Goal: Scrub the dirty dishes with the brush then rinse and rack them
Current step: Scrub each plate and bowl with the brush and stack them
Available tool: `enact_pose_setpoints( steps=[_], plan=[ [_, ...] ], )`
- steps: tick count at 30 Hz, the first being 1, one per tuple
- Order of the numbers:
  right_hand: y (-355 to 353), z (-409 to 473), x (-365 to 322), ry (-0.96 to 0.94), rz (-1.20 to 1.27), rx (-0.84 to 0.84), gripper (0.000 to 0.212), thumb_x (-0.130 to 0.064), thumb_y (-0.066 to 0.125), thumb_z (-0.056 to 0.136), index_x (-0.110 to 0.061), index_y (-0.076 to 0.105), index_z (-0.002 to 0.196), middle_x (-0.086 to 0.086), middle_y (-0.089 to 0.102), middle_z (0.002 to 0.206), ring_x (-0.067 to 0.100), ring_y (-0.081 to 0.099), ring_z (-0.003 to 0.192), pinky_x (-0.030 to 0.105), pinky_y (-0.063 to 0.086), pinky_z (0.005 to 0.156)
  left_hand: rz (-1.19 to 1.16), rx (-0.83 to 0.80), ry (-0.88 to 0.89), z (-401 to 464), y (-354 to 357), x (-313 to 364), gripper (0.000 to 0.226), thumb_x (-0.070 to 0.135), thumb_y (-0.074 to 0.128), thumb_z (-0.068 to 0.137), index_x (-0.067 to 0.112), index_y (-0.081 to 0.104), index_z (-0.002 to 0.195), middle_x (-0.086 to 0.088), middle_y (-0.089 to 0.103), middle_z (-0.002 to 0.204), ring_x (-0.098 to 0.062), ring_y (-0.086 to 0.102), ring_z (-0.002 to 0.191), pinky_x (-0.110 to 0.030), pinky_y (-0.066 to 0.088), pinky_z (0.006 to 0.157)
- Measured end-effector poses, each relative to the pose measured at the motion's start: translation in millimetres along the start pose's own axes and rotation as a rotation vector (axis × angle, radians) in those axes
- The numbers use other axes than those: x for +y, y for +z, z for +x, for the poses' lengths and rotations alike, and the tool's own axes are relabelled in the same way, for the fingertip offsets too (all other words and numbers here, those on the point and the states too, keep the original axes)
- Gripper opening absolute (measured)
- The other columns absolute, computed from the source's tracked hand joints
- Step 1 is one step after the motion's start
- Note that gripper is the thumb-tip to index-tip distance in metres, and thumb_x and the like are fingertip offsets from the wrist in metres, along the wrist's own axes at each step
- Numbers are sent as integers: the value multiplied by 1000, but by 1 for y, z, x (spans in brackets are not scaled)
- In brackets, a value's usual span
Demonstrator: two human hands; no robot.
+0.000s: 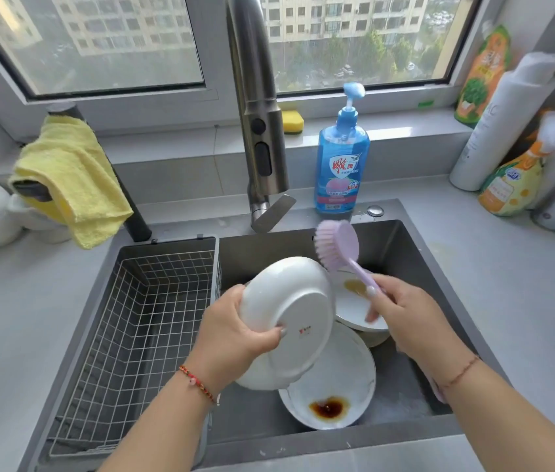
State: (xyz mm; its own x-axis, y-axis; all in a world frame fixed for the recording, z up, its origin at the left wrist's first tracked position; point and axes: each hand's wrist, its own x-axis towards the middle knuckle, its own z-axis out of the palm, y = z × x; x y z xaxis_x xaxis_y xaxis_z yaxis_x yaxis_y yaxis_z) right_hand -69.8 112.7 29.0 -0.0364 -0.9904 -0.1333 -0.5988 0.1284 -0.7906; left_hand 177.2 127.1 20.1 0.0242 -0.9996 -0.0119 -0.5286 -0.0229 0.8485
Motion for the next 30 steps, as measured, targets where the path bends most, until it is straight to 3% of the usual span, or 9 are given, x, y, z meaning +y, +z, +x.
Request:
enact_pose_setpoints(
  steps=[3,6,11,14,17,20,24,27,30],
  plan=[
    [6,-9,-1,87,-21,-92,34,-26,42,100,-44,56,125,-8,59,61,6,48,52,25,42,50,50,30,-26,2,1,-5,38,17,91,61,16,60,83,5,65,78,-6,63,71,-21,52,58],
    [10,-29,-31,-80,-51,-134,49,-26,43,99,-70,35,120,-24,68,88,2,63,79,18,47,68,50,61,-63,4,6,-5,37,17,91,61,16,57,77,6,64,72,-2,58,62,-18,46,55],
    [22,-59,-66,-281,-461,-300,56,-35,31,101,-75,-2,122,-3,65,86,15,52,69,30,43,68,-70,107,-103,8,14,-4,46,24,88,58,37,54,86,15,64,87,-4,62,77,-15,50,68],
    [11,-40,-51,-151,-349,-182,51,-31,36,100,-68,22,131,0,66,82,17,56,66,31,46,64,6,115,-74,3,9,-3,38,26,90,58,21,58,78,5,65,75,-13,61,69,-24,49,60],
    [3,-19,-19,145,-139,-157,33,-22,40,100,-37,61,120,-2,53,59,16,45,52,29,37,48,-54,146,-56,-2,1,-7,38,9,92,60,11,61,82,1,67,78,-8,62,67,-22,52,58],
    [7,-24,-6,270,-51,-222,32,-16,40,98,-28,69,106,-7,39,48,11,33,48,25,27,43,-89,152,-34,-2,-5,-5,37,6,91,60,11,62,82,3,67,80,1,62,68,-17,52,58],
    [4,-34,-41,16,-8,-145,43,-25,40,99,-67,49,98,-13,53,49,6,42,45,21,38,43,-59,123,-33,0,-2,-7,42,25,91,53,15,61,81,3,67,76,-6,62,65,-22,52,56],
    [11,-52,-66,-203,-358,-229,48,-32,35,100,-68,27,130,-5,65,79,16,57,67,31,48,66,43,159,-1,4,9,-12,39,31,84,55,13,65,85,6,68,77,-8,60,71,-18,47,64],
    [23,-71,-78,-295,-605,-313,53,-37,23,101,-66,-2,138,-1,60,82,22,54,72,36,46,68,8,156,32,6,19,-3,39,38,62,71,6,68,92,8,62,83,1,48,81,2,31,82]
  ],
)
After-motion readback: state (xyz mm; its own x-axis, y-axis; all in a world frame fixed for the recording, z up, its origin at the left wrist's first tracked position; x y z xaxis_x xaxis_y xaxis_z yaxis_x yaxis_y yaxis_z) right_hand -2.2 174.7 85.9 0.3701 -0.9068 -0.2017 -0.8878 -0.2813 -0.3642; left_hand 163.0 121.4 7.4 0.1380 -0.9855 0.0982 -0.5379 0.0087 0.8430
